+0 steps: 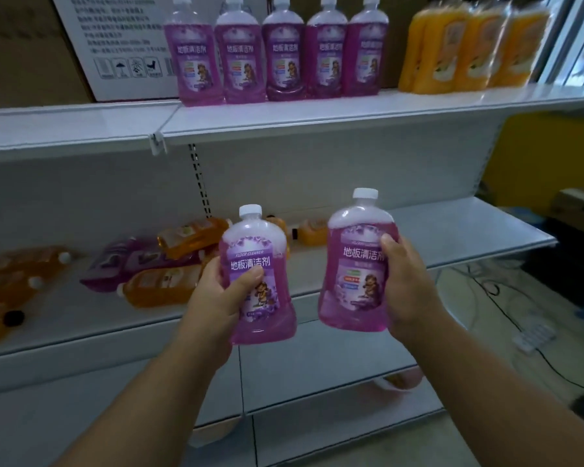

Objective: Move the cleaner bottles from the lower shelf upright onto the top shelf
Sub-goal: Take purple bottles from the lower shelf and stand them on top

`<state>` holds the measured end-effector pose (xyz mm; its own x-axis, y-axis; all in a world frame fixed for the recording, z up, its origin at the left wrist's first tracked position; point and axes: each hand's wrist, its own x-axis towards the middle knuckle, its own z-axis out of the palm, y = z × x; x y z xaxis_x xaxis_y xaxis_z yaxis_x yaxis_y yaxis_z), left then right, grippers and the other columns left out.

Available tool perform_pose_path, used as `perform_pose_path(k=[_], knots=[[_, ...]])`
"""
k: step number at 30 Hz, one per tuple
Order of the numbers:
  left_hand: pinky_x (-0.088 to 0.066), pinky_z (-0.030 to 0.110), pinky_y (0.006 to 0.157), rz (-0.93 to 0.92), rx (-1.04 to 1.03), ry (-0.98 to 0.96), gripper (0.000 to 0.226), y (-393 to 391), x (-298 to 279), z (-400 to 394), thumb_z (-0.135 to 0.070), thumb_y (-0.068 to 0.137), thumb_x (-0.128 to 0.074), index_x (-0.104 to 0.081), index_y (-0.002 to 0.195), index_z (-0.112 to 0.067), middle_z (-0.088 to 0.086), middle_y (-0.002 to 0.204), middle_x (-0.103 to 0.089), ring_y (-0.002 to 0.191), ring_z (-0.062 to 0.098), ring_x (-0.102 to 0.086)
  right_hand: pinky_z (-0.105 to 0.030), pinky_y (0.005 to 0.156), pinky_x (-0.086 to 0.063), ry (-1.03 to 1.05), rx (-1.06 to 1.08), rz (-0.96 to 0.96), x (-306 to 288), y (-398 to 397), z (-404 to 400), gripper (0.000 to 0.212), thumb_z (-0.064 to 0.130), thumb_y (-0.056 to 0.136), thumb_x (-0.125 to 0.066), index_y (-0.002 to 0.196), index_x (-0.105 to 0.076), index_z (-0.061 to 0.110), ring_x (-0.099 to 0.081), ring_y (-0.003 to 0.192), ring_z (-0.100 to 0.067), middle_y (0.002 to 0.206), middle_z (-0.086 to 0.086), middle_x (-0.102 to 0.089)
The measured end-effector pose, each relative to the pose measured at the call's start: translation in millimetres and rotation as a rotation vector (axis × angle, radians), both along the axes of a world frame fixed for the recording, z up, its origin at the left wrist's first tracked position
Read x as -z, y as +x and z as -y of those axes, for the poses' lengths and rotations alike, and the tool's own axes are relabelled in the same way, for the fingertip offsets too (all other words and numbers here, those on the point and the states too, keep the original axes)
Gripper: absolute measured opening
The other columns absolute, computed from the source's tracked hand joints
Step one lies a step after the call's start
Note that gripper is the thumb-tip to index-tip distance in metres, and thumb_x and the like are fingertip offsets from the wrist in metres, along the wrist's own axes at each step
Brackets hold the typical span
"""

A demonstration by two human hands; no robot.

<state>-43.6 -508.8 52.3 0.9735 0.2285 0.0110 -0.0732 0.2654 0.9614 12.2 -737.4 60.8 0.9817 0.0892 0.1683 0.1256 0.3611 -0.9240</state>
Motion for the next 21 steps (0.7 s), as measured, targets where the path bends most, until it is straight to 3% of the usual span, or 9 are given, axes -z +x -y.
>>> perform_pose_path(k=[4,7,10,15,21], knots=[[-0.061,0.045,0.069,0.007,-0.018,0.120,0.067,3,-17,21,-0.040,0.066,-0.081,-0.053,0.125,-0.027,0.009,0.107,-0.073,0.089,0.028,-0.075,-0.041,0.067,-0.057,0.059,-0.067,0.042,-29,-27,17,0.040,0.041,0.097,-0.051,0.125,-0.048,0.012,-0.070,0.086,-0.029,0.092,-0.010,-0.070],[-0.061,0.049,0.074,0.062,-0.036,0.217,0.074,8,-36,39,-0.055,0.058,-0.081,-0.053,0.122,-0.031,0.004,0.107,-0.072,0.090,0.024,-0.074,-0.045,0.071,-0.058,0.009,-0.152,0.144,-56,-39,30,0.058,0.051,0.083,-0.066,0.135,-0.043,0.036,-0.071,0.094,-0.031,0.106,-0.007,-0.070],[-0.061,0.044,0.075,0.166,-0.065,0.261,0.078,14,-61,56,-0.068,0.051,-0.084,-0.051,0.117,-0.043,-0.005,0.105,-0.073,0.096,0.019,-0.073,-0.049,0.073,-0.059,-0.063,-0.184,0.257,-82,-40,44,0.067,0.046,0.078,-0.076,0.134,-0.040,0.058,-0.069,0.102,-0.033,0.118,0.000,-0.066],[-0.060,0.038,0.079,0.388,-0.133,0.410,0.077,22,-111,72,-0.043,0.073,-0.083,-0.034,0.125,-0.072,-0.002,0.117,-0.069,0.102,0.014,-0.070,-0.047,0.071,-0.060,-0.082,-0.160,0.487,-127,-24,56,0.051,0.039,0.089,-0.064,0.135,-0.043,0.050,-0.069,0.105,-0.028,0.119,0.005,-0.064],[-0.062,0.041,0.072,0.521,-0.249,0.524,0.075,26,-168,64,-0.025,0.081,-0.080,-0.038,0.133,-0.060,0.001,0.118,-0.066,0.095,0.009,-0.072,-0.046,0.071,-0.060,-0.061,-0.171,0.671,-178,4,45,0.047,0.034,0.091,-0.060,0.133,-0.041,0.041,-0.068,0.105,-0.027,0.115,0.008,-0.065]])
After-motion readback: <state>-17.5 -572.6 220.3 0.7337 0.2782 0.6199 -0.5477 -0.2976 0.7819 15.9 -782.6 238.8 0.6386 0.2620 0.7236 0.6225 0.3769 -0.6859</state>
